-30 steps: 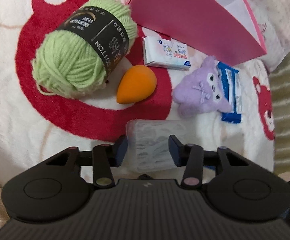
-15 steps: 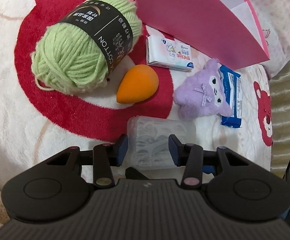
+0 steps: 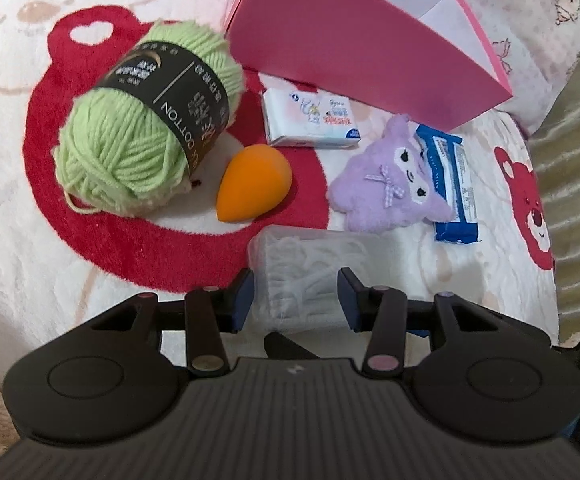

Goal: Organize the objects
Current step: 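Close the left tool's fingers on the clear floss-pick box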

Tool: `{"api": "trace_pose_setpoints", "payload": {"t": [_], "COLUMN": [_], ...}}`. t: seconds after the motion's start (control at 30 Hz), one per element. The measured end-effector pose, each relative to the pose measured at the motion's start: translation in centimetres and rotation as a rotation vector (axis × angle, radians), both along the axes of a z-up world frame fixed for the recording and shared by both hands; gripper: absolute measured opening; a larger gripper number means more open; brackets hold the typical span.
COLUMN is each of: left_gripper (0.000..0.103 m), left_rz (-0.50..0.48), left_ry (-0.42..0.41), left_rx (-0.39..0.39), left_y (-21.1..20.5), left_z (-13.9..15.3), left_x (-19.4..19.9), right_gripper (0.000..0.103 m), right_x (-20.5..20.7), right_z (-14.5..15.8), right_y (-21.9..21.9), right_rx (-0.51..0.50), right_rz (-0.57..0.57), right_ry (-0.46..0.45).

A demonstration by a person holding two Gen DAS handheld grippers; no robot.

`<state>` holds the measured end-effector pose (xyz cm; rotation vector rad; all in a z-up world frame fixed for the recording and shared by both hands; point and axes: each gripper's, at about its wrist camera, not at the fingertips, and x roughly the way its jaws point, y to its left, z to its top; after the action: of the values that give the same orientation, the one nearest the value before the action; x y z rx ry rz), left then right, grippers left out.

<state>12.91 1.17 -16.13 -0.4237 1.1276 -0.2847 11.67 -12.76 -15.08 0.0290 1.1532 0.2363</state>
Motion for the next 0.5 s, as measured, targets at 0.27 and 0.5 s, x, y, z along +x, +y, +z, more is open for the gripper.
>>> {"api": "trace_pose_setpoints", "payload": {"t": [0.27, 0.5], "left_gripper": [0.043, 0.044], "left_rz": [0.027, 0.078], "left_ry": [0.041, 0.054], "left_rx": [-0.021, -0.055], "left_y": [0.4, 1.0], "left_z": [-0.8, -1.6], "left_x": [0.2, 0.6], "right_gripper": [0.084, 0.097], "right_x": [0.2, 0.9], "right_z": [0.0, -0.6], "right_y": [-1.0, -0.7], "right_rx": [0.017, 0.054], "right_rz": [-0.017, -0.040], "right_ry": [0.018, 0.001]}}
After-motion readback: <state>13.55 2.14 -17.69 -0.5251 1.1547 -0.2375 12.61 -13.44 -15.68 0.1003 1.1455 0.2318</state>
